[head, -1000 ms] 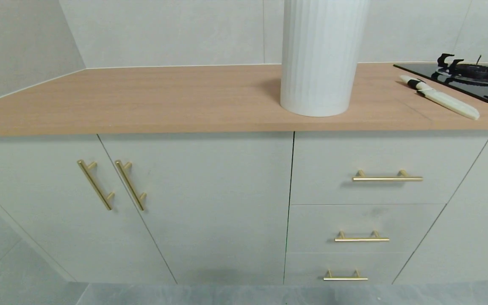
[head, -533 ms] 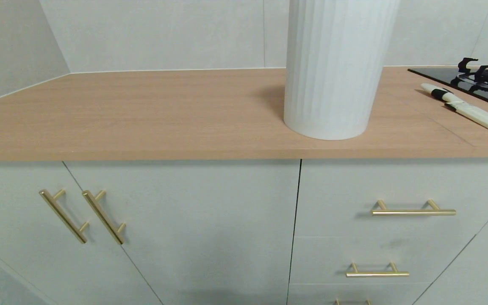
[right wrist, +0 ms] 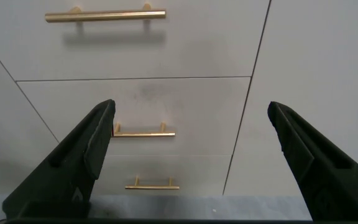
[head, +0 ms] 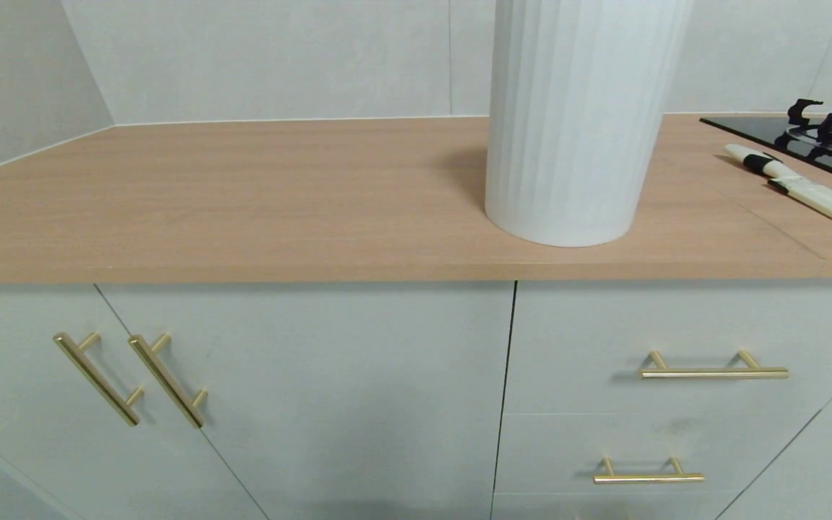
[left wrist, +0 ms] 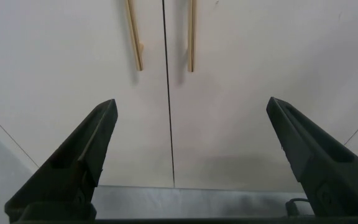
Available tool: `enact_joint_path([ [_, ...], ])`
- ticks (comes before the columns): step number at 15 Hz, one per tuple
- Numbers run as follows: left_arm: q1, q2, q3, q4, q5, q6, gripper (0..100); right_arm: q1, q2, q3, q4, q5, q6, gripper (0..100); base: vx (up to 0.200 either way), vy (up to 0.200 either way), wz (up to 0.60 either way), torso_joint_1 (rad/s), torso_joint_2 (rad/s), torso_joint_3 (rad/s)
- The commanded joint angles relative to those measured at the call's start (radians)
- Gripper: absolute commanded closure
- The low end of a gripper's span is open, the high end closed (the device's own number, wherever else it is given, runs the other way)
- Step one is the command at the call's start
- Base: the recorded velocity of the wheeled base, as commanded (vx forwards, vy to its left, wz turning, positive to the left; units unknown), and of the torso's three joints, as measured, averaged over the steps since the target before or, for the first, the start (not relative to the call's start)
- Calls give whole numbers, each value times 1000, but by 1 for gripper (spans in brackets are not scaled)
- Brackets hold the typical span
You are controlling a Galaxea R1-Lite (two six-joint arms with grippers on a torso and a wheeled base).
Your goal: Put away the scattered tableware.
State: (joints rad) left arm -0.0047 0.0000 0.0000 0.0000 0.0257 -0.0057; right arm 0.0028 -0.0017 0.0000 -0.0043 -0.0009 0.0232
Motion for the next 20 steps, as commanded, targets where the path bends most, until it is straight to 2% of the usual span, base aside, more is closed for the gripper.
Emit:
enact_joint_path([
  [1,0,0,0,0,0,0,0,0,2,0,-2,-1,0,0,0,-200,0,2,2,2],
  [6,0,0,0,0,0,0,0,0,2,0,-2,-1,1,0,0,-200,0,-3,1,1],
  [20,0,0,0,0,0,0,0,0,2,0,-2,-1,1,0,0,0,0,0,0,0],
])
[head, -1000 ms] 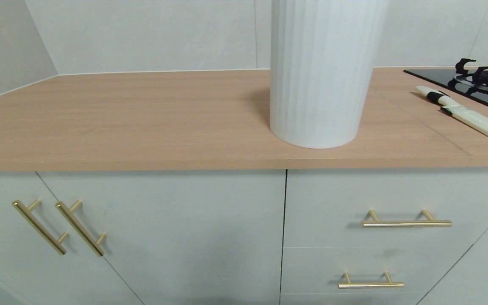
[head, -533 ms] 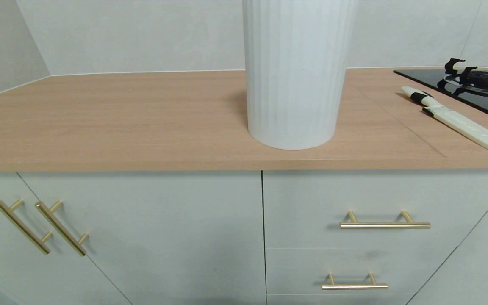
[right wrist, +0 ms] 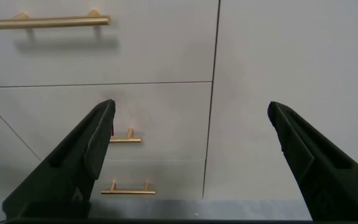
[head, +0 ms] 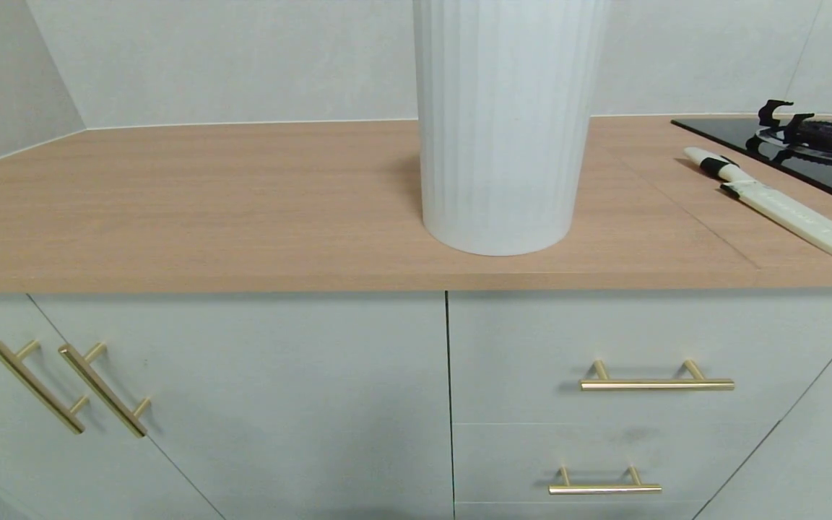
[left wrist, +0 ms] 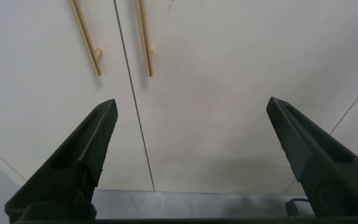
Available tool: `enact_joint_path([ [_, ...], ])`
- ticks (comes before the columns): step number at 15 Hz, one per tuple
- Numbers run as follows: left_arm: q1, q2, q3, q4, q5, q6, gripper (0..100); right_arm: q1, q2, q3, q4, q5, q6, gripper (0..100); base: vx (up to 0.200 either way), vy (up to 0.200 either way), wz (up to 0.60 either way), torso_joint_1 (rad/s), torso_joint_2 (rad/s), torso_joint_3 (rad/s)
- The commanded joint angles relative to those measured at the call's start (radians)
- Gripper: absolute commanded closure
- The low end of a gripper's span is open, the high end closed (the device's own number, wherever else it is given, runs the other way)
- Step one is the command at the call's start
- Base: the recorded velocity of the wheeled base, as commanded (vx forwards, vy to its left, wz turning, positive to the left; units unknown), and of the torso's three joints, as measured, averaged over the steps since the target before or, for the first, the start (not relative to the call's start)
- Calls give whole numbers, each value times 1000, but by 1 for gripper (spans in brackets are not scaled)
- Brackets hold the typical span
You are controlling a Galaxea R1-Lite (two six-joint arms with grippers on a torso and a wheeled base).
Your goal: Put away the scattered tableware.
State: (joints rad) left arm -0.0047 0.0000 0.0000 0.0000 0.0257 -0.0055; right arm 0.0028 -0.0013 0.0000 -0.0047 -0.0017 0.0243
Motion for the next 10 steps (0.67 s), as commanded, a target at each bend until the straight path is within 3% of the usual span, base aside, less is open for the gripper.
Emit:
enact_joint_path([
  [1,0,0,0,0,0,-1,0,0,1,0,-1,0,0,0,0,0,0,0,0,0],
  [8,0,0,0,0,0,-1,0,0,1,0,-1,0,0,0,0,0,0,0,0,0],
  [10,0,0,0,0,0,-1,0,0,1,0,-1,0,0,0,0,0,0,54,-227,-176],
])
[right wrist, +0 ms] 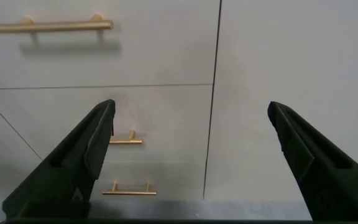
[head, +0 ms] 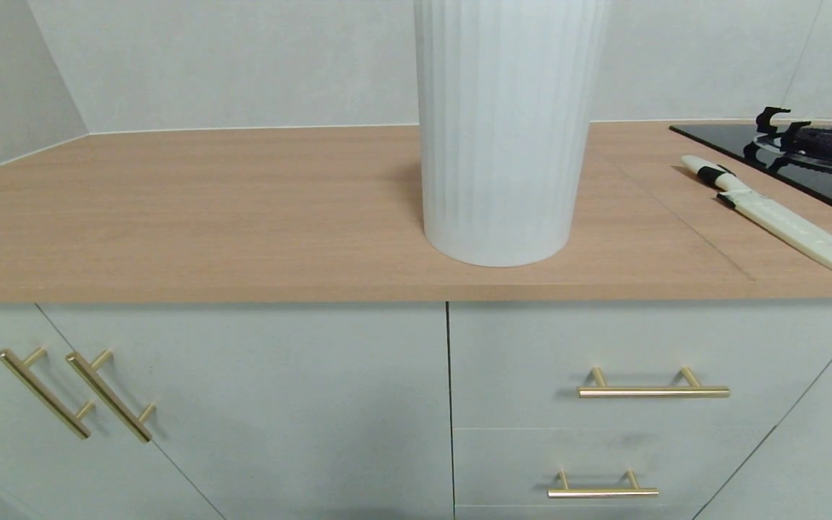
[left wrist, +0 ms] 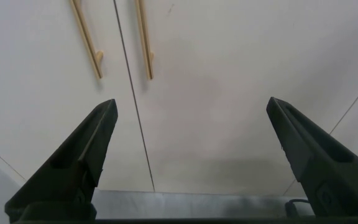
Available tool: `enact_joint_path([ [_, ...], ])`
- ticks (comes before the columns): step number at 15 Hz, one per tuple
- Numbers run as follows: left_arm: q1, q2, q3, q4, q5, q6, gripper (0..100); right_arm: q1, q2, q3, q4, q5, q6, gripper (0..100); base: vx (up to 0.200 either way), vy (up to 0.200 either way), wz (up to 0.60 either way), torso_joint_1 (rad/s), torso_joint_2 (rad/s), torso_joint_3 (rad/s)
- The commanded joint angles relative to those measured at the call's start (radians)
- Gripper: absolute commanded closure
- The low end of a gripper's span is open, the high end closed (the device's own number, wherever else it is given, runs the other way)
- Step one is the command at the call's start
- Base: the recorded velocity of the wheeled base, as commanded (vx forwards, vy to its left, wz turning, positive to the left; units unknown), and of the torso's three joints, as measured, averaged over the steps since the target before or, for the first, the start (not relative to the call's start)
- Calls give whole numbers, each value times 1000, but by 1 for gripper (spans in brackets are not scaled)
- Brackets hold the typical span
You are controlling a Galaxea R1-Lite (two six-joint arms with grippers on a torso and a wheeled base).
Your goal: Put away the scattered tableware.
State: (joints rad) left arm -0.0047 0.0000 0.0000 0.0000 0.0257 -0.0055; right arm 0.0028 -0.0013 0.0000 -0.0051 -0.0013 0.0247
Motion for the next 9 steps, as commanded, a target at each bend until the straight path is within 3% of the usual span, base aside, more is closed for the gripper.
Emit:
enact_joint_path([
  [1,0,0,0,0,0,-1,0,0,1,0,-1,0,0,0,0,0,0,36,-261,-266],
  [3,0,0,0,0,0,-1,0,0,1,0,1,0,0,0,0,0,0,124,-266,-286],
  [9,0,0,0,0,0,-2,0,0,1,0,1,0,0,0,0,0,0,175,-513,-294],
])
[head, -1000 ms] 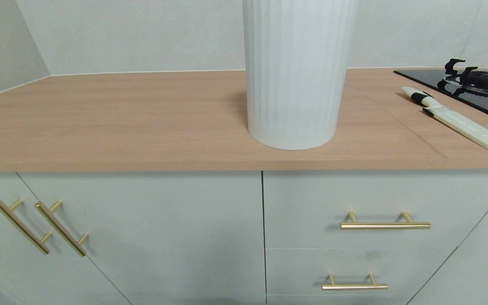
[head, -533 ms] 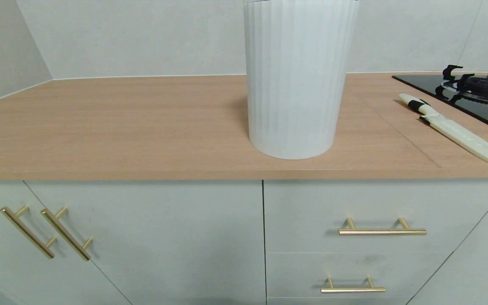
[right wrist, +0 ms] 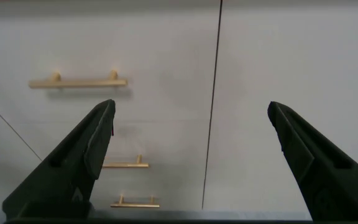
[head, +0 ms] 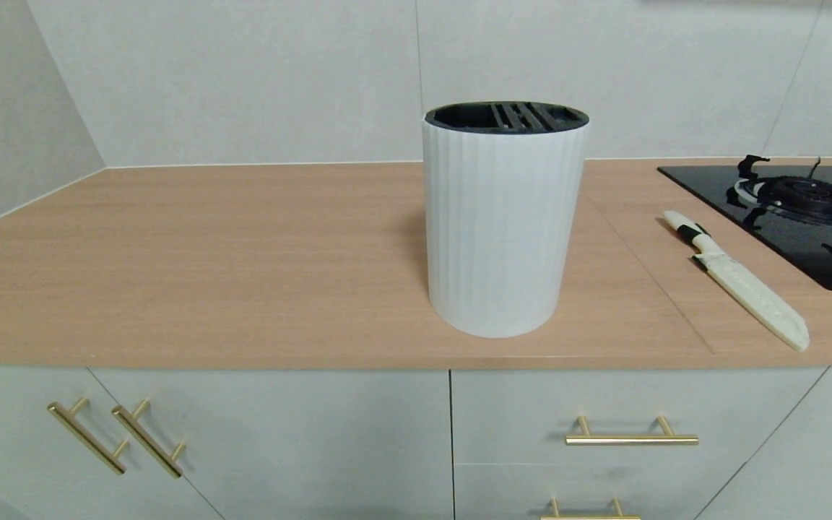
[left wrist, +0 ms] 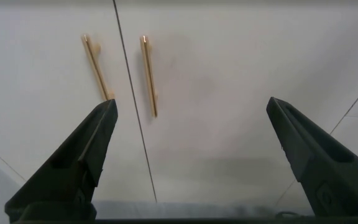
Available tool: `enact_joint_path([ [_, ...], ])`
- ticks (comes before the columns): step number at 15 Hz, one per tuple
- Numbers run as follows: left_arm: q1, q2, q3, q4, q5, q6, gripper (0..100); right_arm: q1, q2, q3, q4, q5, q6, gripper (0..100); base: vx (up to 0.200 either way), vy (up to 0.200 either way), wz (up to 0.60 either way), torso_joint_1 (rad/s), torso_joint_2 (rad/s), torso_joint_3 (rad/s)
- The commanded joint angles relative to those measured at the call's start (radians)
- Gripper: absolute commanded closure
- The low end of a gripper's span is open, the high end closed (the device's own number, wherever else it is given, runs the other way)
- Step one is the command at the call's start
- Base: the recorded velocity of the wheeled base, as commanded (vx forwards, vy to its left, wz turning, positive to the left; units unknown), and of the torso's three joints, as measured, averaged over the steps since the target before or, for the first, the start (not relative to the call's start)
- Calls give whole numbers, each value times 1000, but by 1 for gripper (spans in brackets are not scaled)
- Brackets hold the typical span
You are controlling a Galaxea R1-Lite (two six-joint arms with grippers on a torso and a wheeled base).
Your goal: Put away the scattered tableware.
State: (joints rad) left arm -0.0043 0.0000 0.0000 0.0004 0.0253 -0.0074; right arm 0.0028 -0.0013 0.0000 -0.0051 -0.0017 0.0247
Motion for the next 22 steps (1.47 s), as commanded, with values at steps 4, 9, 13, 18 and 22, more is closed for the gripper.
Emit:
enact_joint_path([
  [4,0,0,0,0,1,0,0,0,1,0,-1,0,0,0,0,0,0,193,-466,-281],
  [9,0,0,0,0,1,0,0,0,1,0,1,0,1,0,0,0,0,212,-492,-281],
  [13,0,0,0,0,1,0,0,0,1,0,-1,0,1,0,0,0,0,232,-514,-293],
  [18,0,0,0,0,1,0,0,0,1,0,-1,0,3,0,0,0,0,252,-546,-297],
  [22,0,0,0,0,1,0,0,0,1,0,-1,0,3,0,0,0,0,276,-591,-310],
])
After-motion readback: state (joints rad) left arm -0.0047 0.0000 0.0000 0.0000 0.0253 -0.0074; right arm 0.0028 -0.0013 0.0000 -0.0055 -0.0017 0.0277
